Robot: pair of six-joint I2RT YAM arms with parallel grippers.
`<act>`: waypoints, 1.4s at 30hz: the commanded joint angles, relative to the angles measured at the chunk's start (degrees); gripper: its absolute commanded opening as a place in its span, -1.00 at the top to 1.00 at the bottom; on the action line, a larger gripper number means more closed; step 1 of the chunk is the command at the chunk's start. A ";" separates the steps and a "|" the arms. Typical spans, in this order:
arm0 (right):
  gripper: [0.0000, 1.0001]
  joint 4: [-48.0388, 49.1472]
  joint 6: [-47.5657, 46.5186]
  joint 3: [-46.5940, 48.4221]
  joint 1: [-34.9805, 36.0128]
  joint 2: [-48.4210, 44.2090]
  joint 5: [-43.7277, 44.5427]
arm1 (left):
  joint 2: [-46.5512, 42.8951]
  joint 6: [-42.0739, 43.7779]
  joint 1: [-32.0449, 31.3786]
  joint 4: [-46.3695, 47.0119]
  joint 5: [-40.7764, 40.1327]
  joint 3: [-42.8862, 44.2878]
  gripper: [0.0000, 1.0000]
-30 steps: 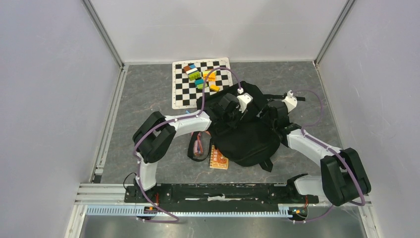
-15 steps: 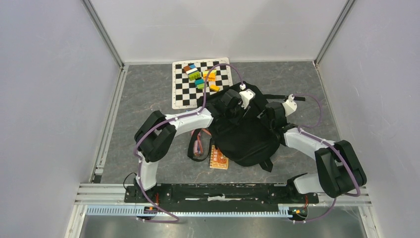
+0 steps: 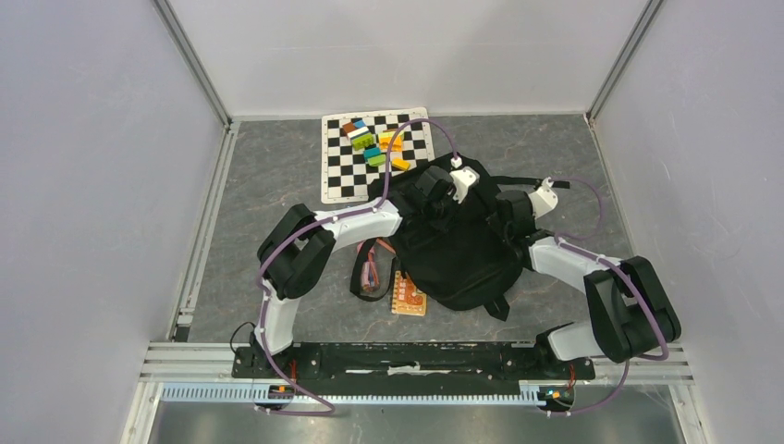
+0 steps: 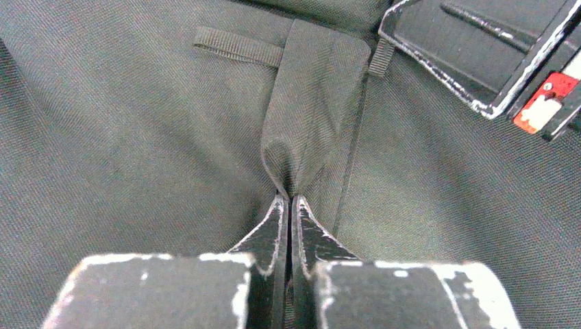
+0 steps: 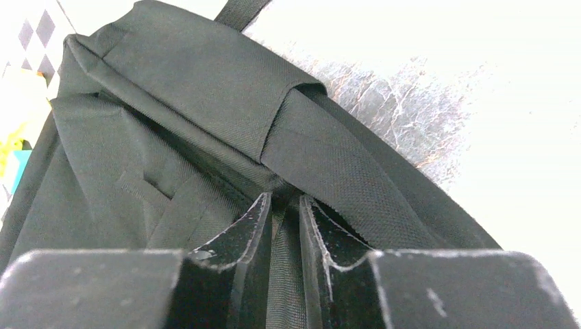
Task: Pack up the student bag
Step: Zip the student bag at the center of the board.
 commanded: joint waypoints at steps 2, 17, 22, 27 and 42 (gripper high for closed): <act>0.51 1.62 0.15 1.06 -1.15 0.15 3.36 | -1.43 0.13 0.23 1.22 0.80 -1.99 0.96; 0.34 6.77 -2.56 3.11 -2.24 6.08 -3.16 | -4.38 -2.02 0.24 3.18 2.31 -5.37 0.96; 0.88 6.59 -3.46 4.58 -2.19 6.42 -4.58 | -5.13 -2.74 0.23 3.02 1.37 -5.89 0.96; 1.00 5.21 -5.87 3.20 -2.22 -1.10 -0.49 | -6.02 -4.90 0.30 2.44 -1.75 -6.31 0.96; 1.00 -7.79 -19.37 -4.16 -4.17 -21.65 -3.13 | -9.13 -7.90 0.19 -1.74 -8.17 -6.45 0.96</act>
